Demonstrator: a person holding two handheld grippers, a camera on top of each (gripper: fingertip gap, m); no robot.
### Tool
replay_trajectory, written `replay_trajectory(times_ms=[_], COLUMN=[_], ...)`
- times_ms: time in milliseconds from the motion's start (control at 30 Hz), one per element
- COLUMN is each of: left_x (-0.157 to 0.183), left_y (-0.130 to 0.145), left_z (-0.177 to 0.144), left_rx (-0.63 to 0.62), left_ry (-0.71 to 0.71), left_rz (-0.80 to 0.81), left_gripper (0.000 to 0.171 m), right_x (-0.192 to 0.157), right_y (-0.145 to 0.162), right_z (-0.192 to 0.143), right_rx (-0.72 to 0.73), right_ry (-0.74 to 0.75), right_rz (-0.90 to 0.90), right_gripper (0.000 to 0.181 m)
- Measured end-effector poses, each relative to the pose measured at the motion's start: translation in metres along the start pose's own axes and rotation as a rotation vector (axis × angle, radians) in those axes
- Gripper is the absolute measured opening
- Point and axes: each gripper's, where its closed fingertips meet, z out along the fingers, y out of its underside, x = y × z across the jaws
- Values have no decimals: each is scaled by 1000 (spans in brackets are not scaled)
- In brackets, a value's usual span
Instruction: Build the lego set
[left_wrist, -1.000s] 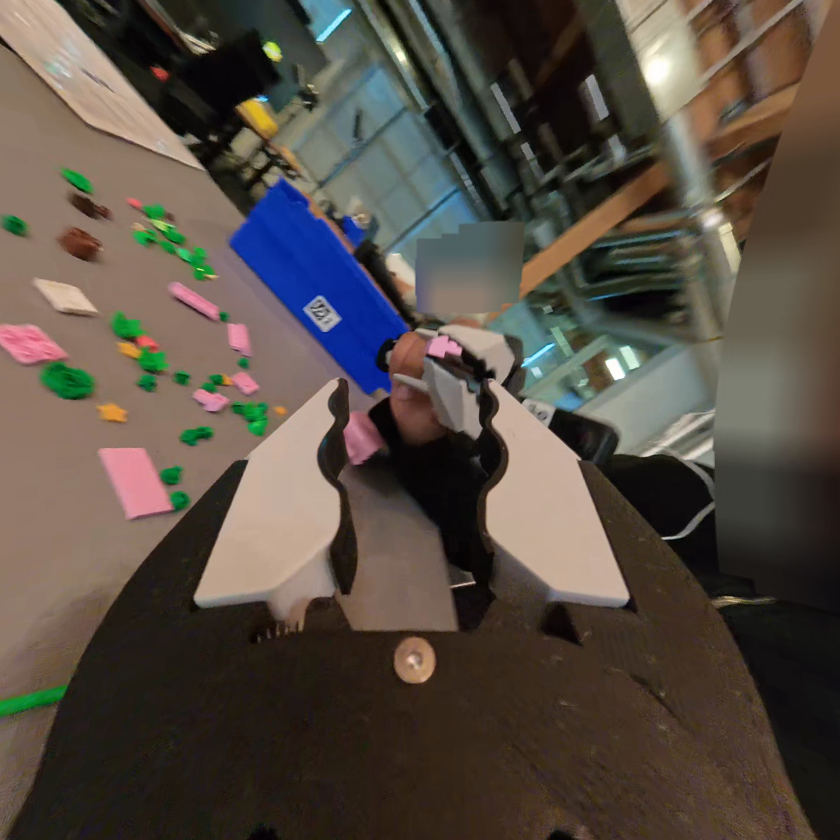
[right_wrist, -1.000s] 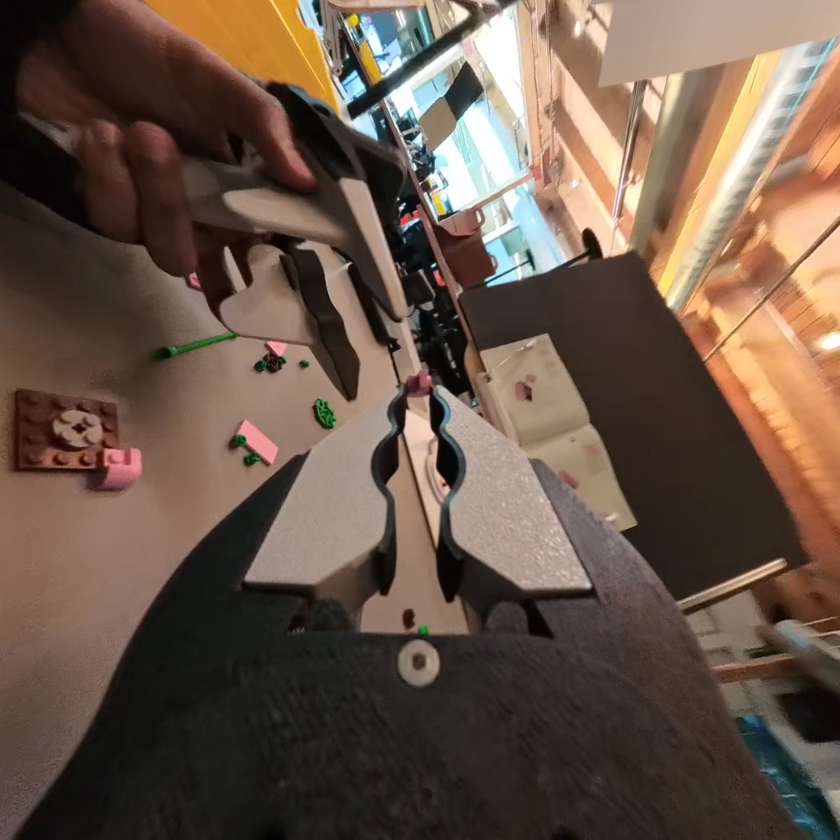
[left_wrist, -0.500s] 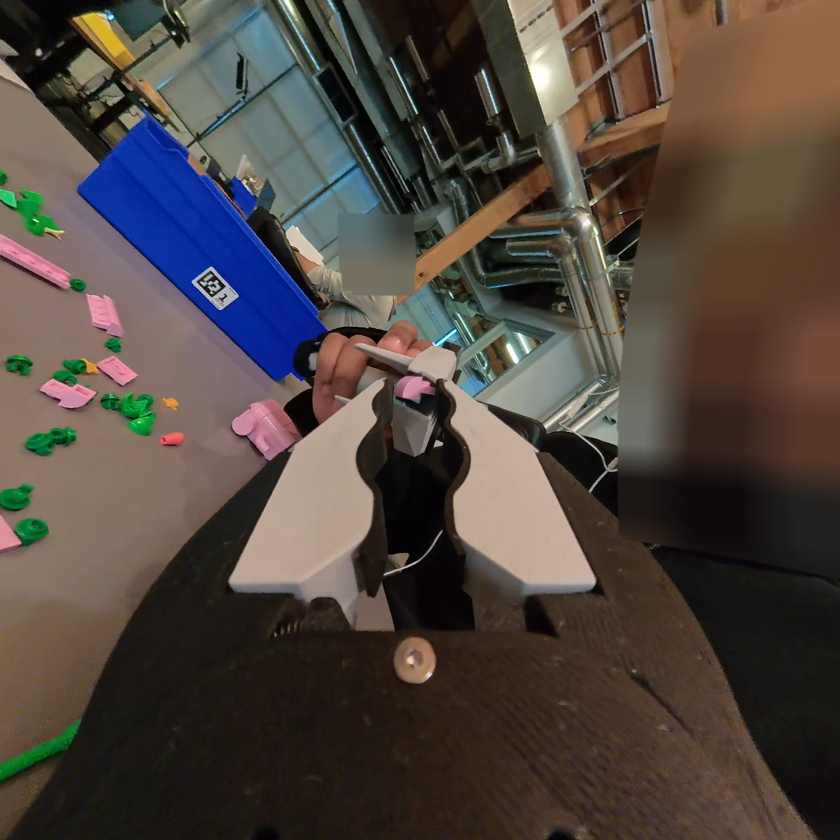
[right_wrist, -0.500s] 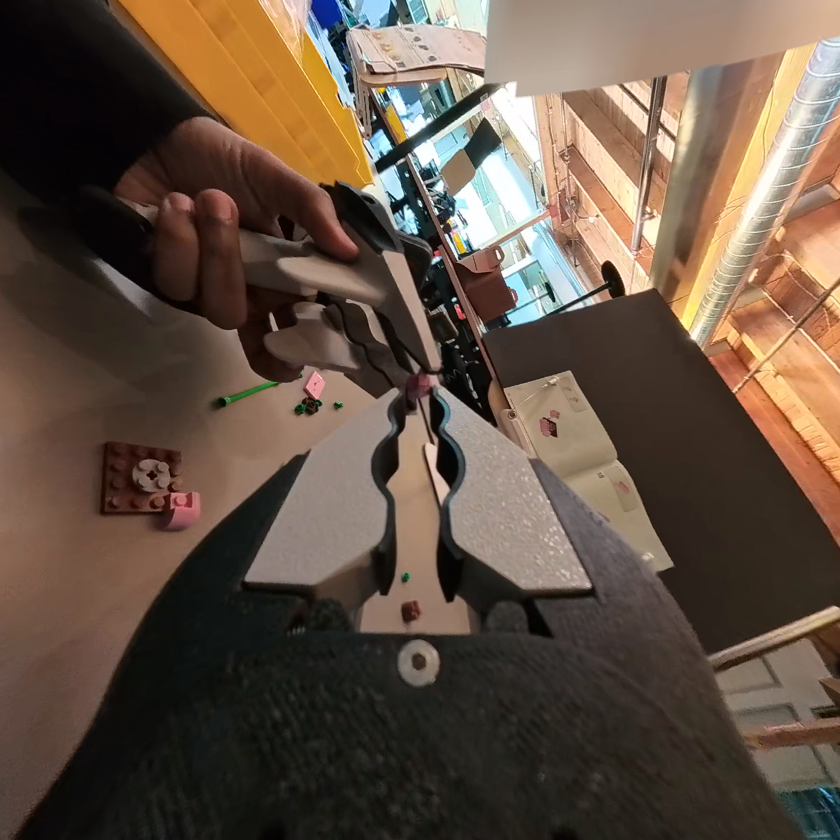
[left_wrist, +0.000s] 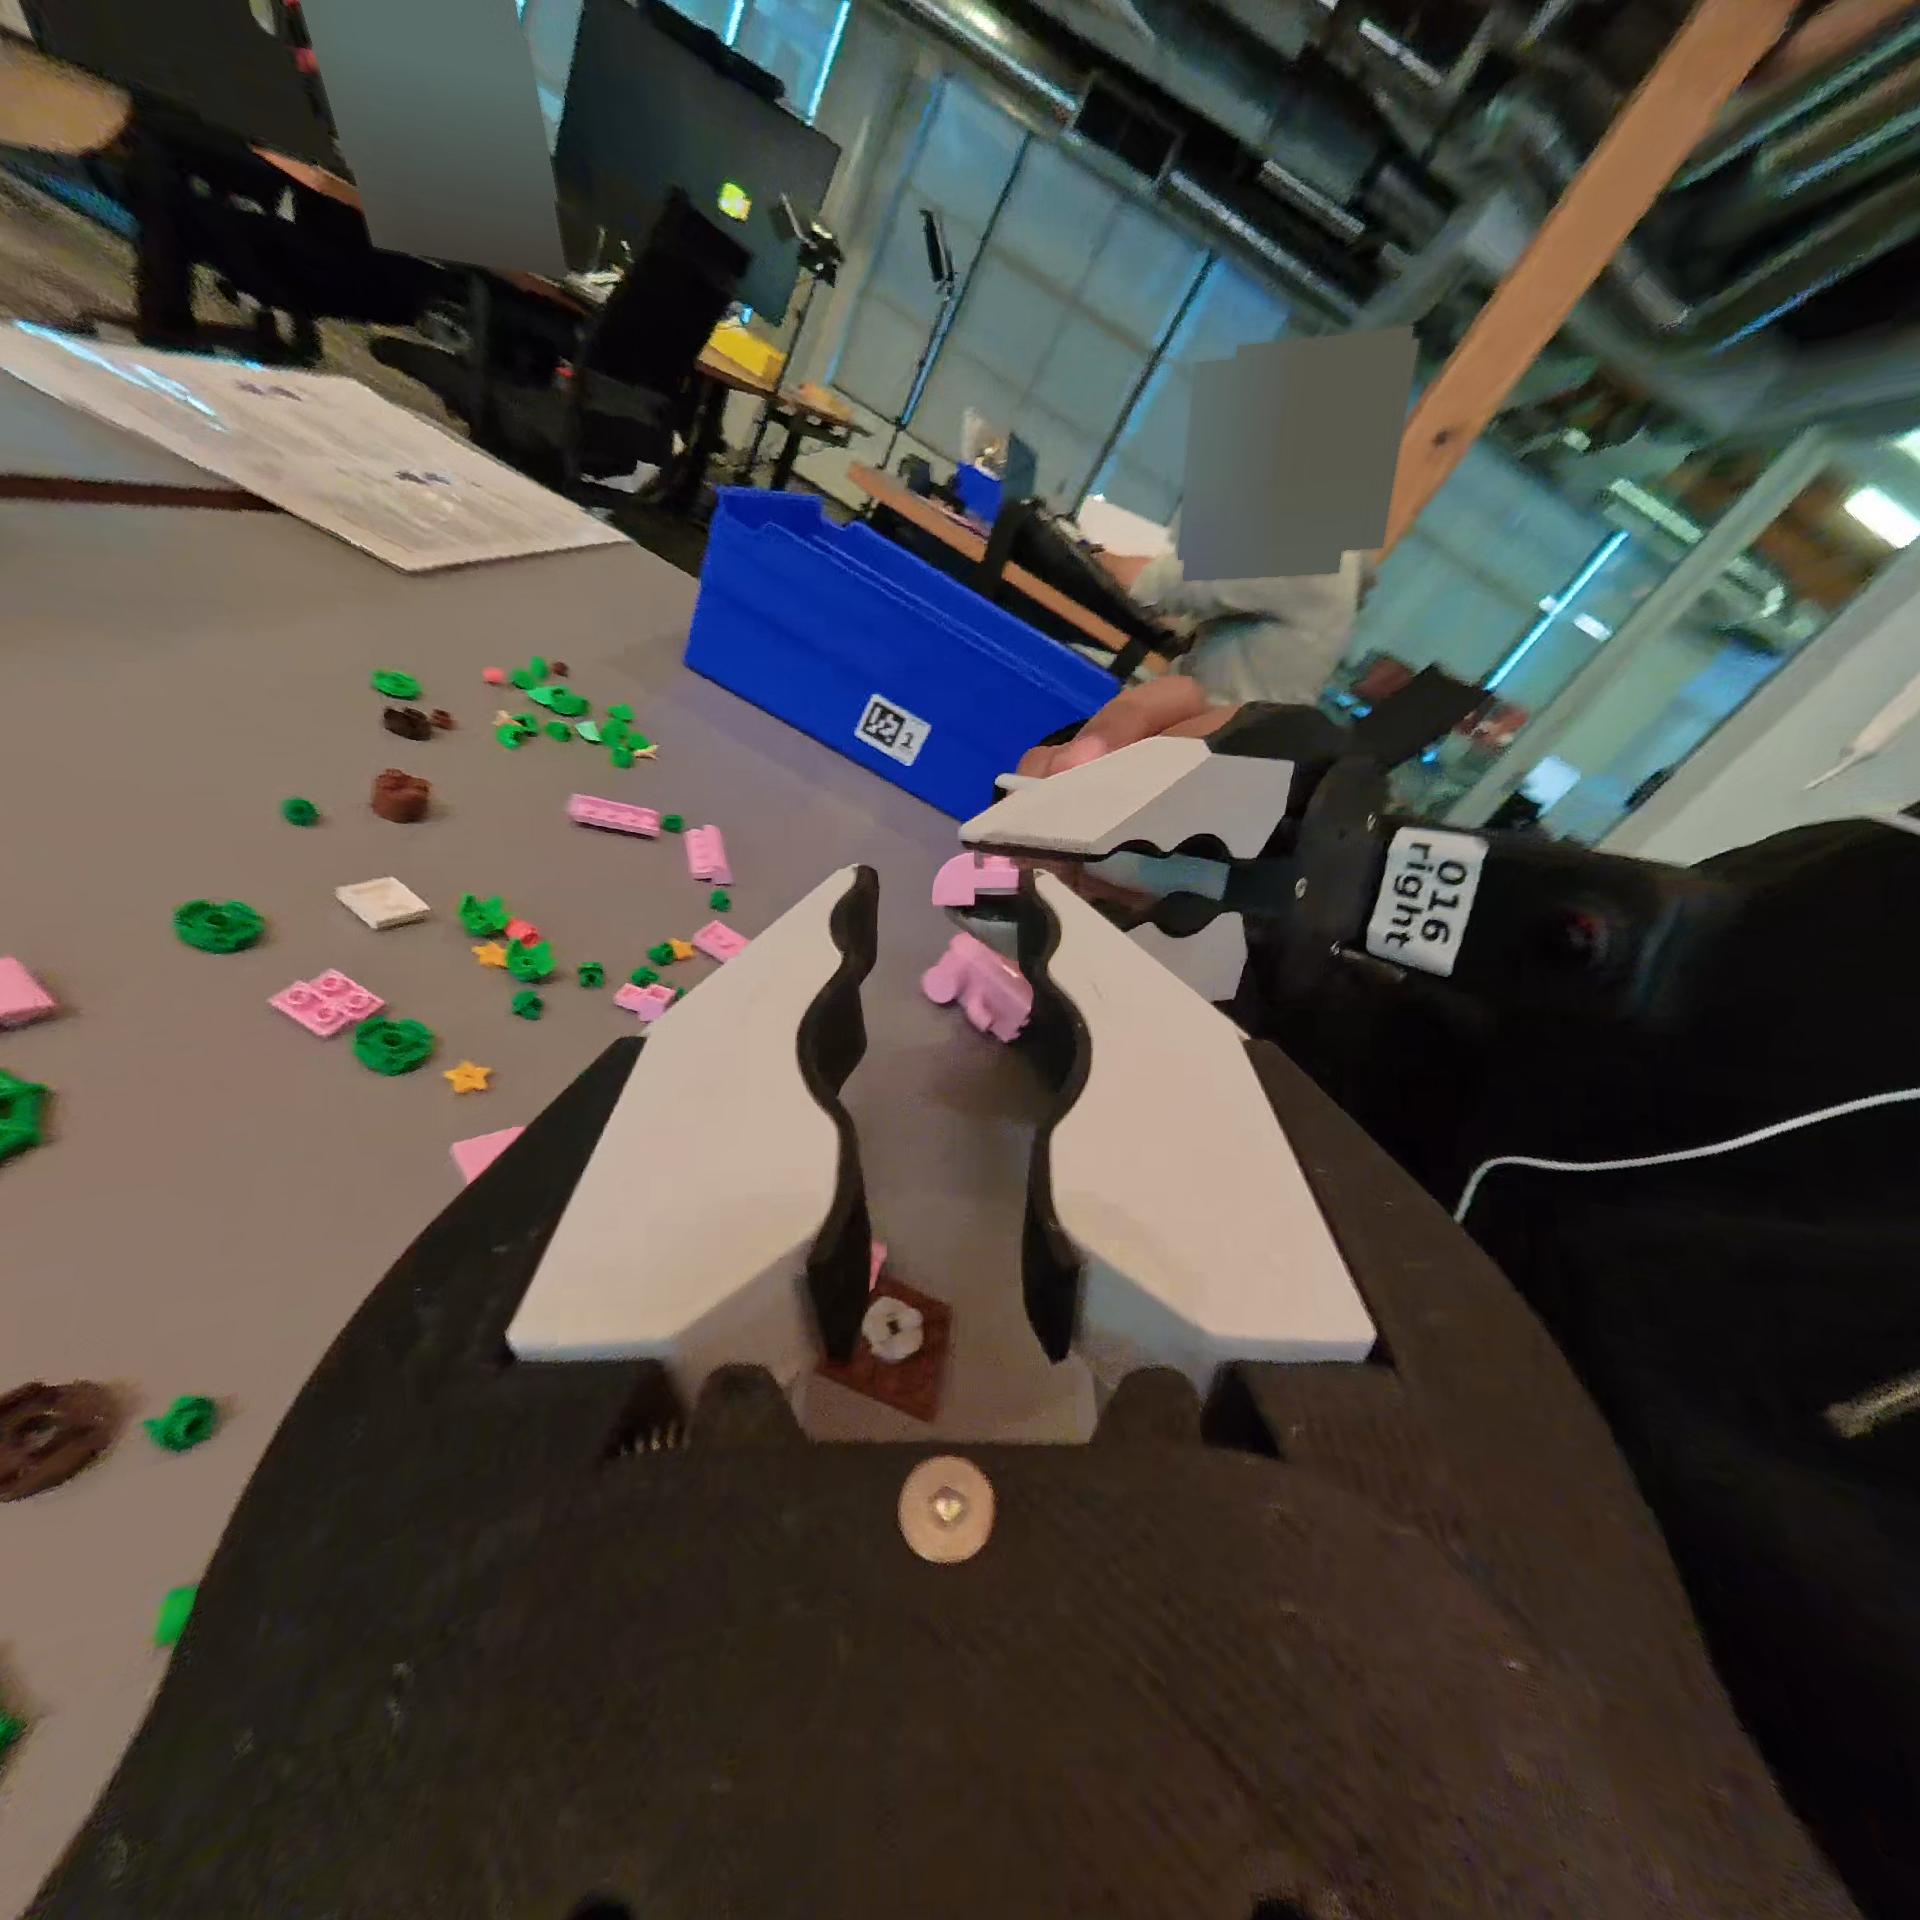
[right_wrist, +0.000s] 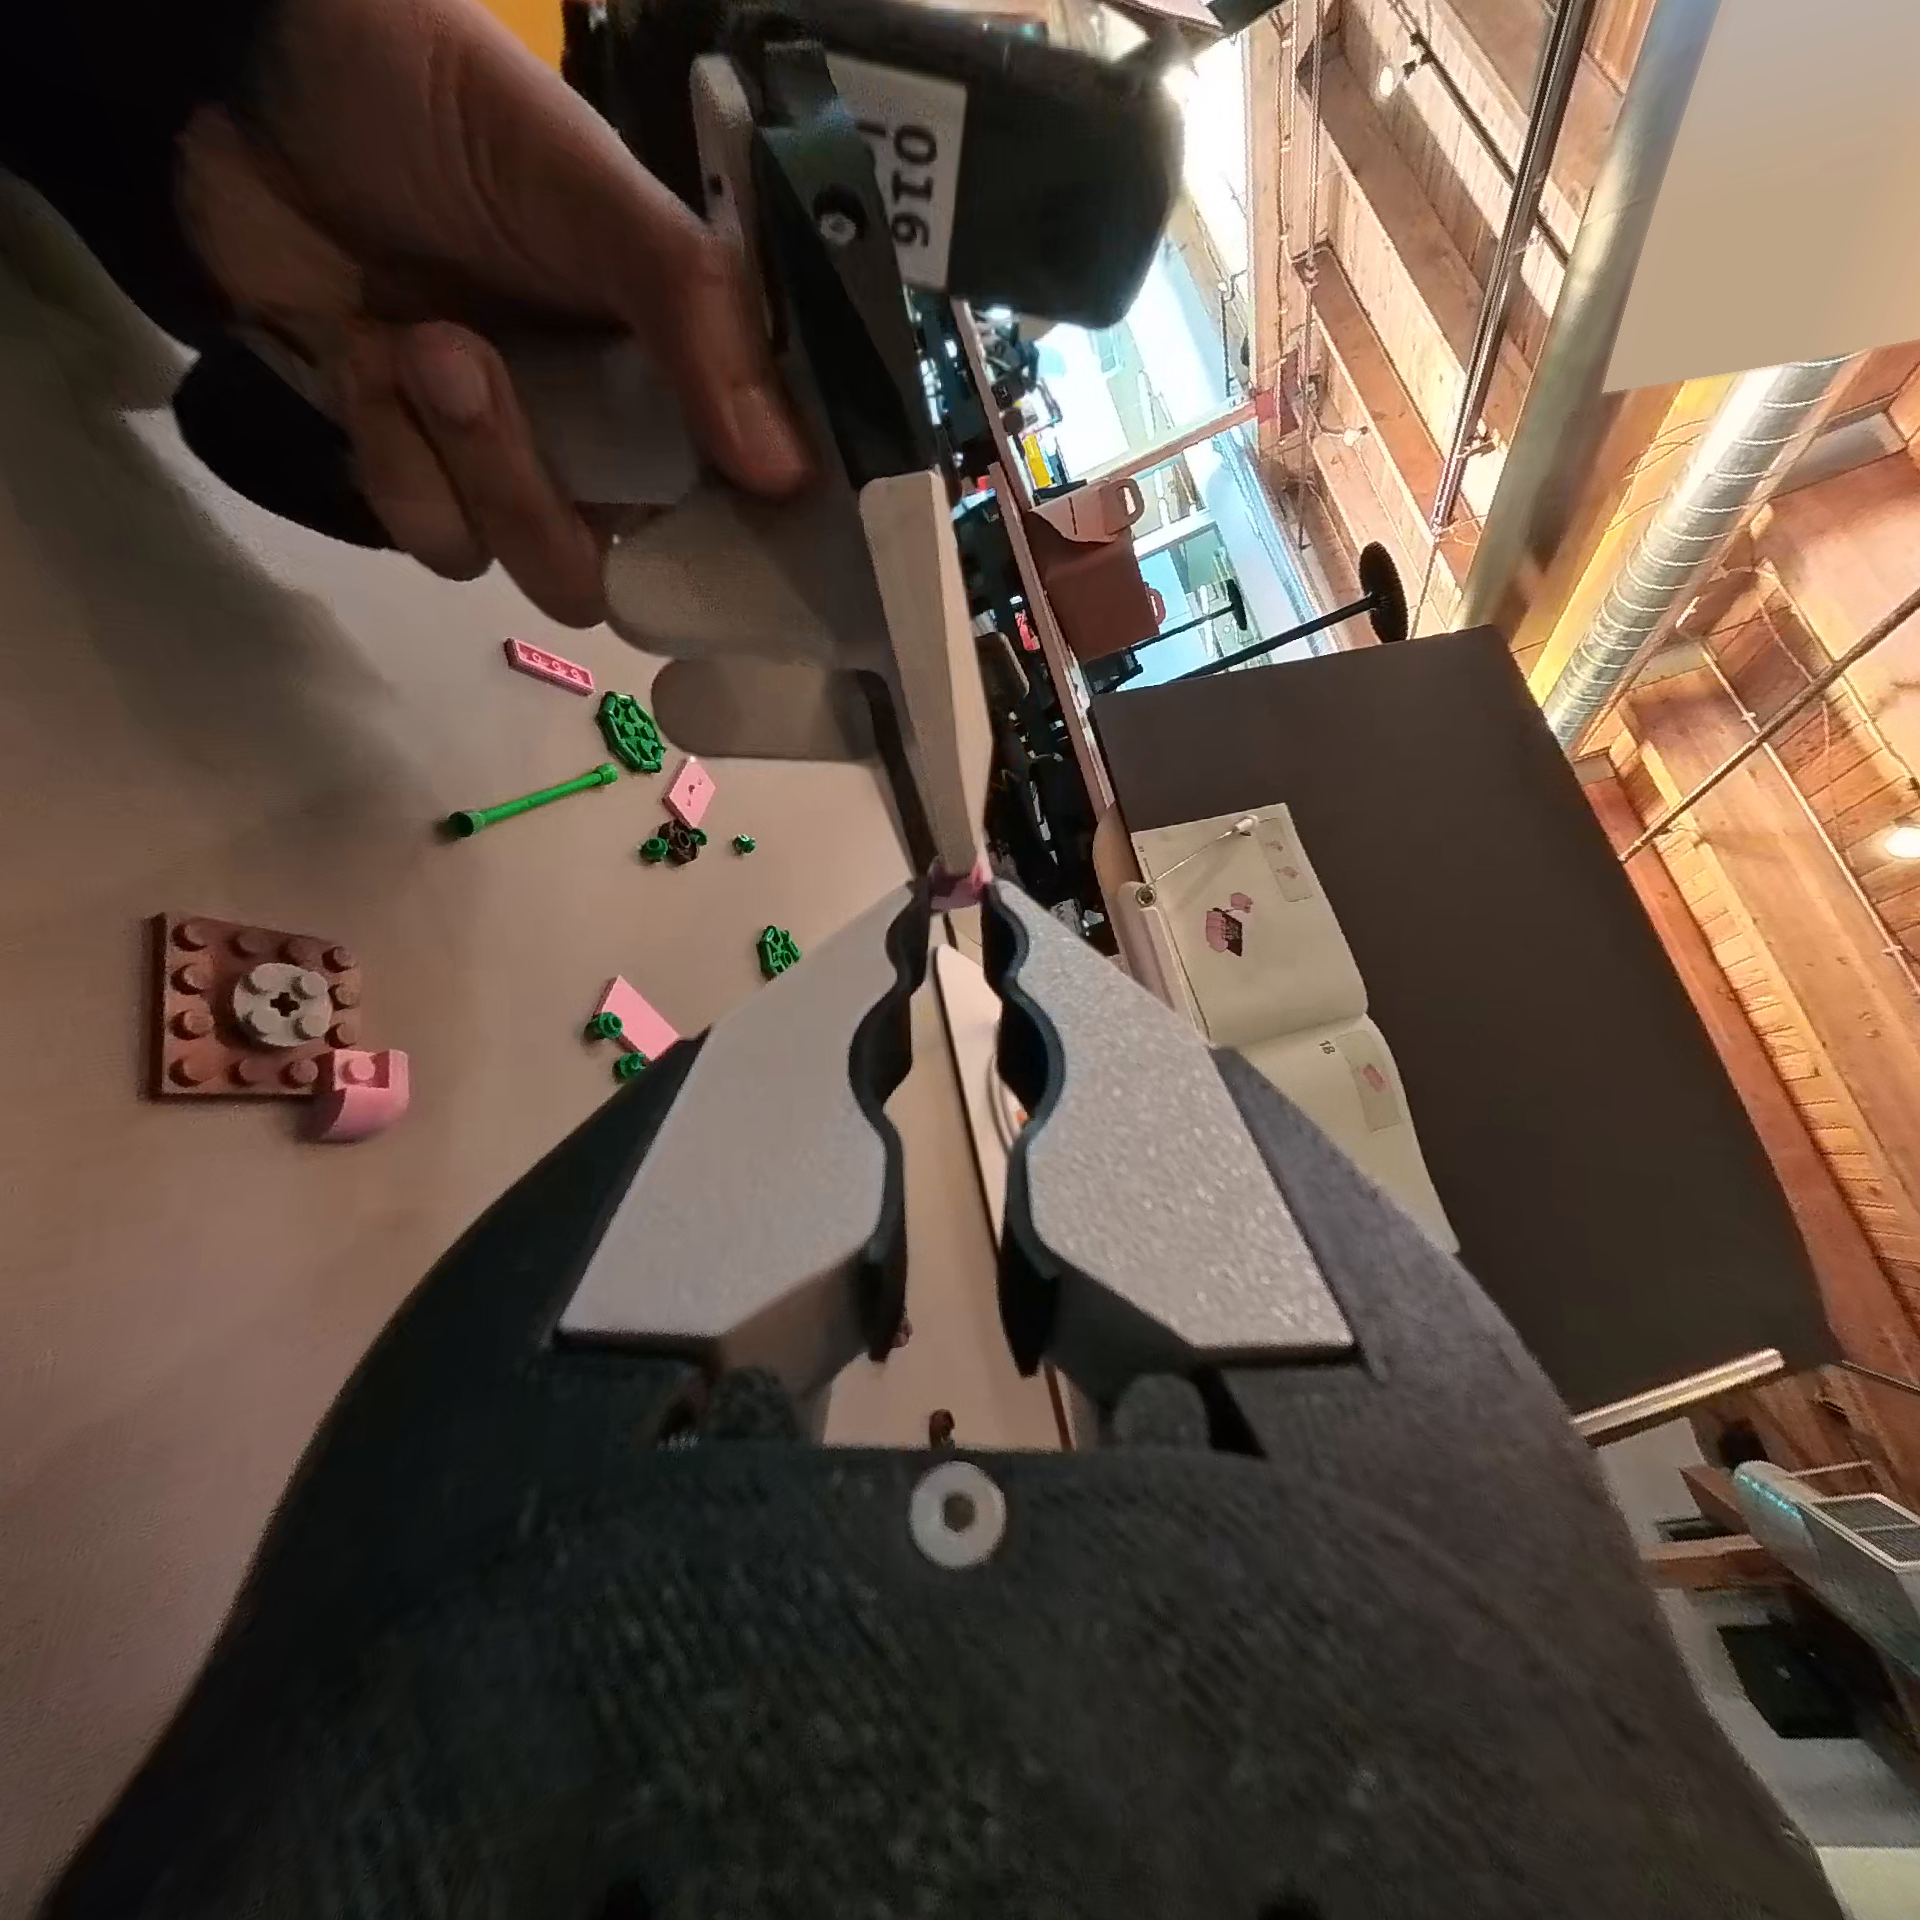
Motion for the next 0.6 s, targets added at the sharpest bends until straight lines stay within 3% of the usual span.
replay_trajectory(times_ms=[100, 300, 367, 600], left_x=[4, 6, 4, 10], left_y=[2, 0, -1, -1], left_z=[1, 0, -1, -2], left_rx=[-20, -14, -8, -16], left_ry=[-14, -2, -18, 15], left_rz=[58, 56, 71, 126], left_gripper=[12, 12, 12, 12], right_x=[-1, -1, -4, -18], right_y=[1, -1, 3, 5], right_z=[1, 0, 0, -5], right_rx=[-3, 20, 20, 122], right_ry=[-3, -15, -60, -401], right_rz=[-3, 33, 93, 643], right_gripper=[7, 8, 17, 43])
